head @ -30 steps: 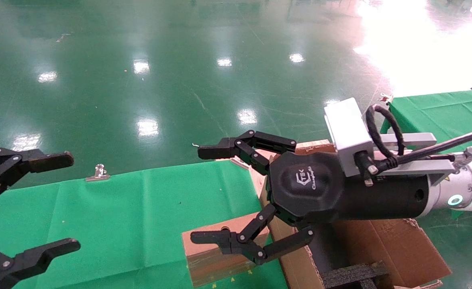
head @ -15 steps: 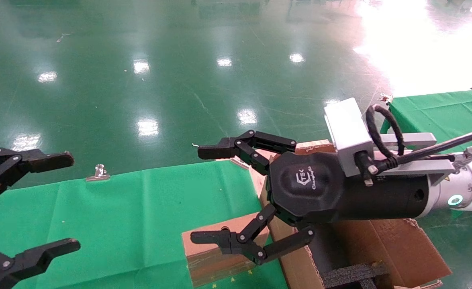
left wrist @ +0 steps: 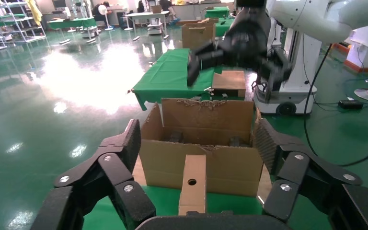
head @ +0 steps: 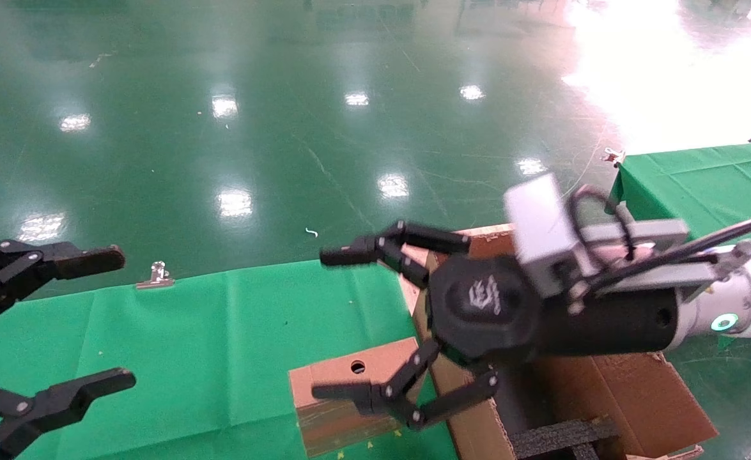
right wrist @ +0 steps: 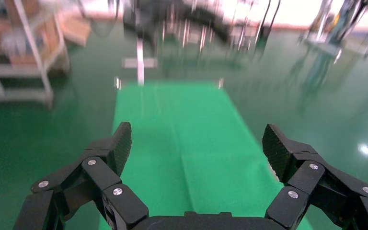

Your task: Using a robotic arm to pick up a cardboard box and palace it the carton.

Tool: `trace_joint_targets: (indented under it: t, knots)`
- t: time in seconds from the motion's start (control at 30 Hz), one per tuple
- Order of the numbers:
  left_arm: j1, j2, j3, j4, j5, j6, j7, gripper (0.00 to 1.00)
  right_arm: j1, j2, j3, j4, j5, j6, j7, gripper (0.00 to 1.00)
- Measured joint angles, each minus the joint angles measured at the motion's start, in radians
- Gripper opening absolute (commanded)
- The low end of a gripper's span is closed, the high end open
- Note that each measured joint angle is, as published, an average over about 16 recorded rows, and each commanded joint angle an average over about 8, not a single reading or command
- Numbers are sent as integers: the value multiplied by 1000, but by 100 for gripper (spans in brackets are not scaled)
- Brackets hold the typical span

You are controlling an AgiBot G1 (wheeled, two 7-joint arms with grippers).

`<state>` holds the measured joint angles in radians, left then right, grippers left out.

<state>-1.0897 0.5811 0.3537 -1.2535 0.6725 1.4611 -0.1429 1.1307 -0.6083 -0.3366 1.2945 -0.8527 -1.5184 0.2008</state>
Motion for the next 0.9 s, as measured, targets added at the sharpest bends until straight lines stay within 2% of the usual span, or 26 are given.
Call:
trace_joint_targets:
  t: [0.33,0.57,0.9]
  knots:
    - [0,0,0,0,0,0,0,0,162,-61,-156,-13,-287,-40,30,100]
    - [0,0,0,0,0,0,0,0,280,-150,-285,-56,-470,-53,44,100]
    - [0,0,0,0,0,0,0,0,425,-293,-468,-150,-656,-59,30,100]
